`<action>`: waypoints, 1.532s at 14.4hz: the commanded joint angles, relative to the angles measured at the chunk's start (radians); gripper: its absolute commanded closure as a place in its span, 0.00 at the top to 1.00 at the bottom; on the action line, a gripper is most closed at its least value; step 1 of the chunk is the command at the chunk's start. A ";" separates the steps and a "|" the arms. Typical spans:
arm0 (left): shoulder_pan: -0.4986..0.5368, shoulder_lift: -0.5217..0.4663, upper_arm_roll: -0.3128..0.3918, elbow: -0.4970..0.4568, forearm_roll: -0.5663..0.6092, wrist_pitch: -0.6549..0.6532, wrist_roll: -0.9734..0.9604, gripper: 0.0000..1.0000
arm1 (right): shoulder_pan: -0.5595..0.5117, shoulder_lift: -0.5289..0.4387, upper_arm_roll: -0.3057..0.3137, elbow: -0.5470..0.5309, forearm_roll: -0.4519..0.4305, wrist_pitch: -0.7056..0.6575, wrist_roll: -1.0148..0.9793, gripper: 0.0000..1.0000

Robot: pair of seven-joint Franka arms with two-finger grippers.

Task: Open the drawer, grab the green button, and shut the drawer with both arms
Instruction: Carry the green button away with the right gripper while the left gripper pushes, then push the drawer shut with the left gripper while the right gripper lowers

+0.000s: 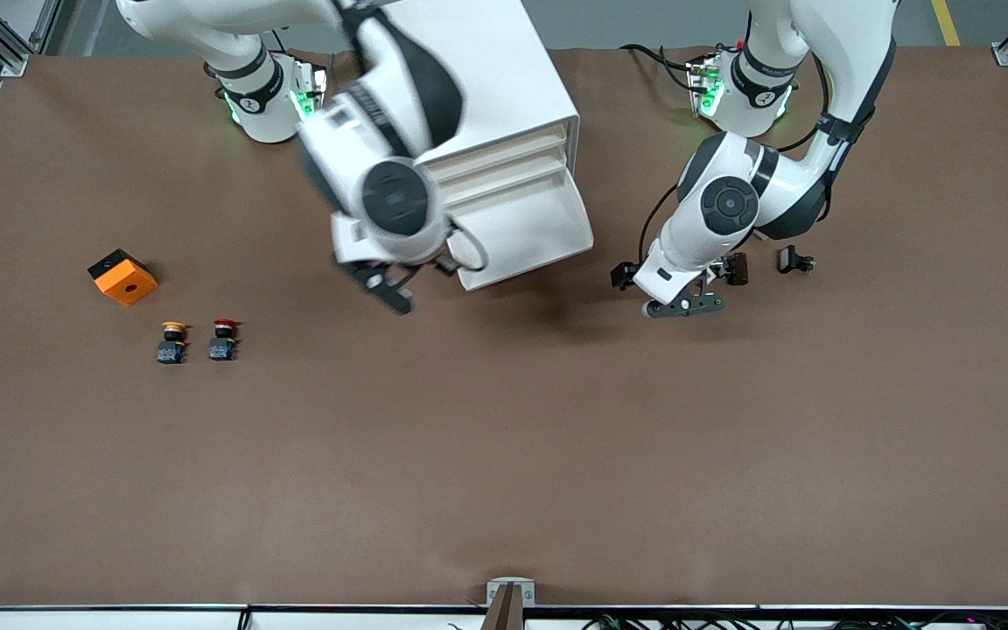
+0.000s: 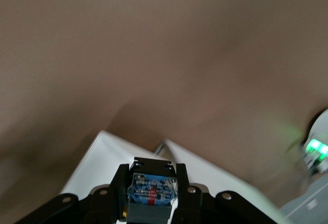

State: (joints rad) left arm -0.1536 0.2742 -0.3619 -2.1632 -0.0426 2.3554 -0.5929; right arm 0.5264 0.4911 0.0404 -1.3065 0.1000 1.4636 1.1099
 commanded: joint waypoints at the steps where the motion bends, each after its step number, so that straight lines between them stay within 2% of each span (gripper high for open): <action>1: -0.036 0.078 -0.003 0.077 0.018 -0.008 -0.028 1.00 | -0.141 -0.029 0.013 -0.022 -0.022 -0.028 -0.334 0.24; 4: -0.073 0.149 -0.002 0.124 0.020 0.037 -0.100 1.00 | -0.251 -0.026 0.013 -0.039 -0.127 -0.014 -0.644 0.24; 6: -0.110 0.161 0.000 0.126 0.018 0.065 -0.181 1.00 | -0.317 -0.029 0.013 -0.097 -0.135 0.053 -0.779 0.25; 8: -0.124 0.178 -0.006 0.138 0.017 0.079 -0.249 1.00 | -0.373 -0.035 0.013 -0.176 -0.137 0.171 -0.893 0.25; 11: -0.202 0.229 -0.006 0.164 0.013 0.082 -0.369 1.00 | -0.430 -0.051 0.013 -0.340 -0.140 0.413 -1.027 0.27; 15: -0.283 0.256 -0.008 0.180 0.006 0.081 -0.444 1.00 | -0.473 -0.045 0.012 -0.523 -0.141 0.729 -1.096 0.27; 17: -0.317 0.261 -0.012 0.178 0.006 0.078 -0.473 1.00 | -0.474 -0.043 0.012 -0.583 -0.152 0.834 -1.096 0.27; 22: -0.414 0.276 -0.017 0.178 0.000 0.076 -0.558 1.00 | -0.471 -0.040 0.010 -0.654 -0.157 0.870 -1.095 0.27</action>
State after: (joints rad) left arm -0.5401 0.5398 -0.3725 -1.9971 -0.0426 2.4333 -1.1189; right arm 0.0689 0.4812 0.0366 -1.9102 -0.0412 2.3201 0.0206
